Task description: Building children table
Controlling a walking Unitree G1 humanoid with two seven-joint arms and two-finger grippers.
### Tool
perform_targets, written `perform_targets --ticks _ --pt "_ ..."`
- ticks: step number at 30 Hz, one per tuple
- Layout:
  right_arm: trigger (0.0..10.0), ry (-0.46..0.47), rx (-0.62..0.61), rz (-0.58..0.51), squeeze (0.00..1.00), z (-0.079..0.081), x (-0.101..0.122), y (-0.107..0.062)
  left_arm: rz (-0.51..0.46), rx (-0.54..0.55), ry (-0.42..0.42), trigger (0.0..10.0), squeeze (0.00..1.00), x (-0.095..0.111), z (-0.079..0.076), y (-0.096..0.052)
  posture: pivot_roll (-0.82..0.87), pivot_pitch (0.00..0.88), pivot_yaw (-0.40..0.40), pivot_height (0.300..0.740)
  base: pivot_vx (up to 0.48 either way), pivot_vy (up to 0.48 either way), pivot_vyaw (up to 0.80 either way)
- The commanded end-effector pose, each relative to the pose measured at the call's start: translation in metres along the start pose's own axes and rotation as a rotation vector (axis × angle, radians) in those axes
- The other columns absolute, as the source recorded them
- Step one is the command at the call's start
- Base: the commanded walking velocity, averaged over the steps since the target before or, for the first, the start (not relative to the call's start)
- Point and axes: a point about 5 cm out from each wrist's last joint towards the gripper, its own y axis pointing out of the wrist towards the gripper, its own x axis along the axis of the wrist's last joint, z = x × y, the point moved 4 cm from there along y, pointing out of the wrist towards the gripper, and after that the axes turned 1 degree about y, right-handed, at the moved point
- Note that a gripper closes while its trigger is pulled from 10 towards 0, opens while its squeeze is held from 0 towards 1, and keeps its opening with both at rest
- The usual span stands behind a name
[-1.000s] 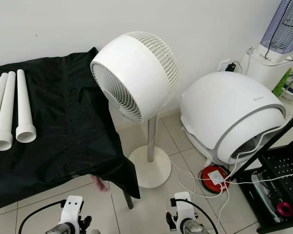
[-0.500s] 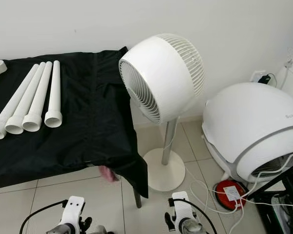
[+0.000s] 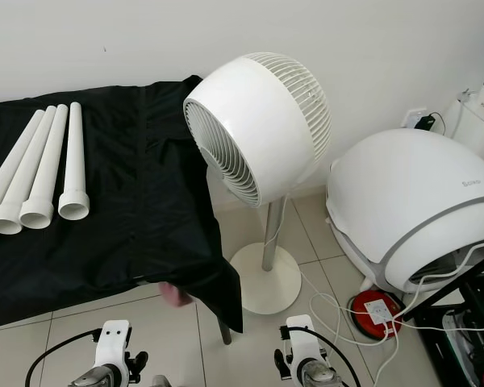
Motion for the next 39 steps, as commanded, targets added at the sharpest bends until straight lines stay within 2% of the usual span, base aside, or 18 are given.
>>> perform_targets --ticks 1,17,29,39 --pt "10.0 -0.002 0.005 0.010 0.00 0.0015 -0.0031 -0.0004 0.012 0.092 -0.025 10.0 0.00 -0.0008 0.0130 -0.0009 -0.13 0.000 0.068 0.740 0.000 0.364 0.00" --pt "10.0 0.002 0.003 -0.001 0.00 0.0018 -0.0012 -0.0002 0.001 0.084 -0.055 10.0 0.00 0.0040 0.0112 0.0003 -0.14 0.000 0.074 0.740 0.000 0.405 0.00" --pt "10.0 -0.033 0.015 -0.009 0.00 0.0038 0.0023 0.0006 -0.004 0.085 -0.063 10.0 0.00 0.0064 0.0107 0.0008 -0.13 0.000 0.070 0.740 0.000 0.462 0.00" --pt "10.0 -0.041 0.014 -0.007 0.00 0.0025 0.0019 0.0004 -0.003 0.088 -0.063 10.0 0.00 0.0055 0.0104 0.0007 -0.13 0.000 0.067 0.740 0.000 0.459 0.71"
